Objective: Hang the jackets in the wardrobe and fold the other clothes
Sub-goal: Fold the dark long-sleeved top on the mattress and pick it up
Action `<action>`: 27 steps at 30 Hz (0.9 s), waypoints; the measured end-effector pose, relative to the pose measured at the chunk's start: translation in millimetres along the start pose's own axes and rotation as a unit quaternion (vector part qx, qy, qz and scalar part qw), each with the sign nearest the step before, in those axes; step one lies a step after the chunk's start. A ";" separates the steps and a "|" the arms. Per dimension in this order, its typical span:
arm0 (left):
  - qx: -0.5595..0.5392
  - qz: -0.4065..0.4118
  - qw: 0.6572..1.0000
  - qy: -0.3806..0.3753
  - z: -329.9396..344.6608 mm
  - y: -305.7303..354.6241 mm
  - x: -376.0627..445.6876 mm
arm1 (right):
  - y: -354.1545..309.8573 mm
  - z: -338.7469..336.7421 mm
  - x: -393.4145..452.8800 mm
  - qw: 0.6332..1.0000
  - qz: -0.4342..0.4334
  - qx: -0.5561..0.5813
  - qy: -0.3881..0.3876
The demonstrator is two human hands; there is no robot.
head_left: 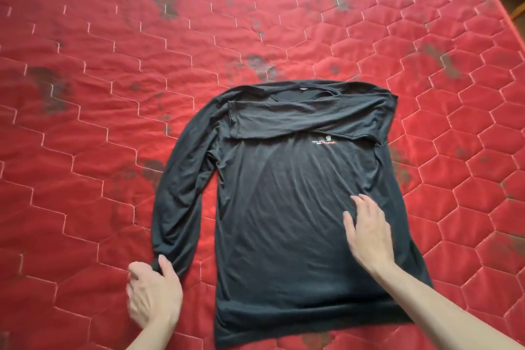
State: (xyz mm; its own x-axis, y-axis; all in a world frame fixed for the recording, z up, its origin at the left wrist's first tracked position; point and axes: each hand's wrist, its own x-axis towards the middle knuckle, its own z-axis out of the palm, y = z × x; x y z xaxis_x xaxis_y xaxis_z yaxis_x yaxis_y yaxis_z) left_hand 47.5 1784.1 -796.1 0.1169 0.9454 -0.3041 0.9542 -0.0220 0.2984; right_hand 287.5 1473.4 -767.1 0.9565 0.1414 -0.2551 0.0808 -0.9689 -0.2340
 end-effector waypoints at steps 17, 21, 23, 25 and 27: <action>-0.149 0.133 0.969 -0.148 -28.2 14.0 132.4 | -283.2 48.5 150.7 0.982 -0.136 -0.009 -0.134; -0.148 0.136 0.955 -0.219 -60.9 4.5 183.3 | -299.4 62.3 157.1 0.980 -0.149 -0.084 -0.097; -0.046 0.196 0.946 -0.256 -78.3 -8.3 210.3 | -306.8 62.1 154.7 0.973 -0.177 -0.140 -0.054; 0.057 0.247 0.938 -0.235 -94.9 -21.8 234.6 | -313.0 56.2 153.7 0.972 -0.180 -0.148 -0.031; 0.079 0.250 0.949 -0.175 -111.1 -30.9 258.5 | -314.6 54.4 155.8 0.977 -0.179 -0.114 -0.012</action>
State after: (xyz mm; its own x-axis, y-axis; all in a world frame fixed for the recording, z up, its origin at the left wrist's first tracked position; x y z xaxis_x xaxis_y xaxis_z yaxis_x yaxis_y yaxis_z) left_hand 17.6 2065.3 -783.4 0.6238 0.6382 -0.4512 0.7816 -0.5142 0.3532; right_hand 395.9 1811.2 -784.2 0.8490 0.4814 -0.2178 0.4717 -0.8763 -0.0981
